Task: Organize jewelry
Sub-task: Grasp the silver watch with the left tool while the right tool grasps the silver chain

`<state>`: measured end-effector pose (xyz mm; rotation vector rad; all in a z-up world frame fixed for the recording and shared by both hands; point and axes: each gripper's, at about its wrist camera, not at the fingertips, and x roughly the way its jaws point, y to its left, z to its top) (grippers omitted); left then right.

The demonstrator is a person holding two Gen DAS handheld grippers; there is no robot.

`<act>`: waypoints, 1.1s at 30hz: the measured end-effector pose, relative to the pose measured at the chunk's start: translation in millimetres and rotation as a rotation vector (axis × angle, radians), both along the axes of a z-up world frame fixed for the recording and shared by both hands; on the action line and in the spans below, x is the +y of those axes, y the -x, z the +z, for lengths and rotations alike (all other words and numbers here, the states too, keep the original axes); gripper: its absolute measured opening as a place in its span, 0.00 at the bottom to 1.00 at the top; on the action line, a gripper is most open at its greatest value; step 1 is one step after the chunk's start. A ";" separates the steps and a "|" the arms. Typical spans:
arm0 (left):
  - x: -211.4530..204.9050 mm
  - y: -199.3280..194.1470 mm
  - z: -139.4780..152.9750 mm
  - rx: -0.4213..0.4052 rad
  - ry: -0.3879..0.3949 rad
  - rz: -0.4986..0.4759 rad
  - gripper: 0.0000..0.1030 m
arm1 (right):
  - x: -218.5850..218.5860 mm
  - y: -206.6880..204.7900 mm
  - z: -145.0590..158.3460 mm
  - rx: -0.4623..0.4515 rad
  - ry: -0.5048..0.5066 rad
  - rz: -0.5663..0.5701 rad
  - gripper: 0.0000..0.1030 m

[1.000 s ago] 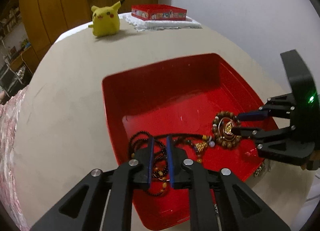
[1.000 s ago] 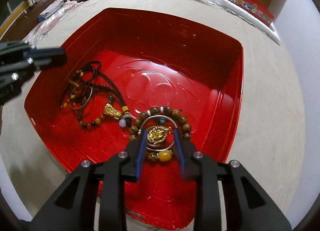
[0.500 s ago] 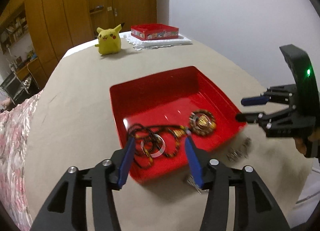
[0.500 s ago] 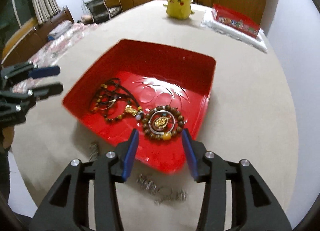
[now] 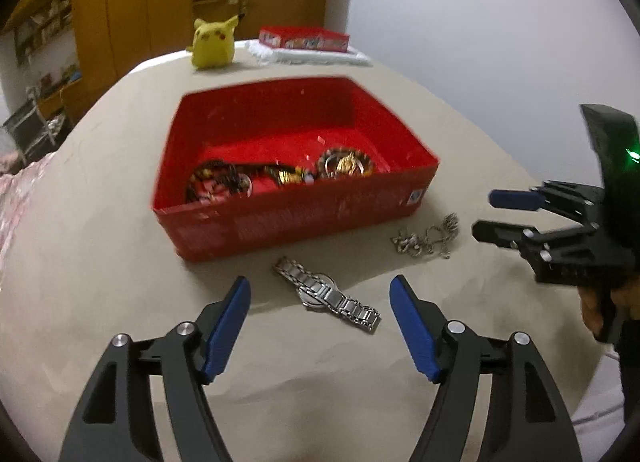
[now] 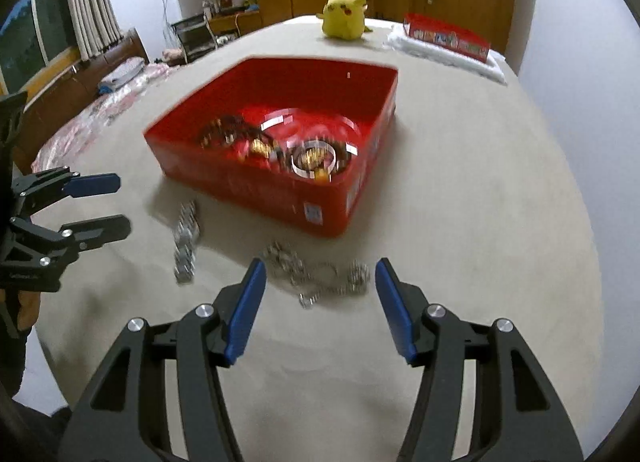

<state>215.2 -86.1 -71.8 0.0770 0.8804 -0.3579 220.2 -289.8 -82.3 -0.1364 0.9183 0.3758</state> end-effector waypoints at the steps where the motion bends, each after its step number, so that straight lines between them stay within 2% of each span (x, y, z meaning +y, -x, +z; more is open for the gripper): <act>1: -5.6 -2.5 -7.0 0.005 -0.014 0.020 0.70 | 0.0 1.2 -5.1 0.003 0.003 0.001 0.55; 6: -14.3 -11.2 -26.2 0.031 -0.024 0.078 0.70 | -5.6 0.1 -20.9 0.025 -0.038 -0.015 0.55; 10: -20.1 -16.1 -42.2 0.070 -0.034 0.098 0.70 | -3.1 0.1 -34.8 0.041 -0.032 -0.006 0.57; 12: -23.5 -18.1 -48.4 0.082 -0.047 0.099 0.70 | -1.8 -1.2 -41.3 0.048 -0.027 0.002 0.62; 17: -30.3 -22.2 -56.6 0.055 -0.111 0.129 0.82 | 7.8 -6.6 -47.2 0.027 0.005 0.015 0.74; 21: -24.4 -26.2 -59.3 0.055 -0.119 0.152 0.84 | 20.7 -15.4 -49.7 0.021 0.015 0.036 0.76; 24: -21.0 -28.5 -59.1 0.056 -0.116 0.159 0.80 | 27.6 -21.2 -49.6 0.021 0.012 0.041 0.75; 27: -21.4 -26.8 -58.0 0.046 -0.117 0.157 0.68 | 33.1 -24.7 -49.7 0.018 0.012 0.045 0.69; 31: -21.7 -23.7 -54.9 0.035 -0.124 0.148 0.33 | 34.8 -23.0 -48.5 0.018 0.000 0.055 0.48; 32: -21.3 -22.8 -54.4 0.029 -0.130 0.148 0.30 | 35.3 -22.6 -48.1 0.015 -0.001 0.058 0.44; 33: -20.5 -21.8 -54.2 0.026 -0.131 0.147 0.30 | 35.3 -22.6 -47.9 0.015 -0.003 0.060 0.33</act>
